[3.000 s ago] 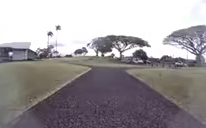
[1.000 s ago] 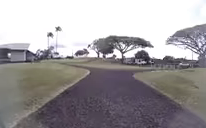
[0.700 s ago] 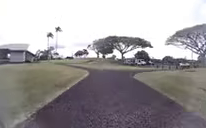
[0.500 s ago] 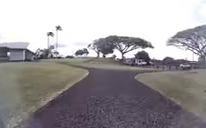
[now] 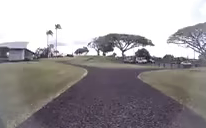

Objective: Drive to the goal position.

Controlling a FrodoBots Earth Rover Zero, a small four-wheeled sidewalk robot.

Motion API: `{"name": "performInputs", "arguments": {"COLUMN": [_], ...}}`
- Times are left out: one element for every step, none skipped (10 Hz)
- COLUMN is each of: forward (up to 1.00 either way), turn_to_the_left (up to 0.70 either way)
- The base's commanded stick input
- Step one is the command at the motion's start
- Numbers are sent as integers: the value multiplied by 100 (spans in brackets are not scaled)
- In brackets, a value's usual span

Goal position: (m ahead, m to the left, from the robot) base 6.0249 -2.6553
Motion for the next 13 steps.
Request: {"name": "performInputs", "arguments": {"forward": [85, 85, 85, 85, 85, 85, 85, 85, 85, 85, 85, 85, 85], "turn_to_the_left": [0, 0, 0, 0, 0, 0, 0, 0, 0, 0, 0, 0, 0]}}
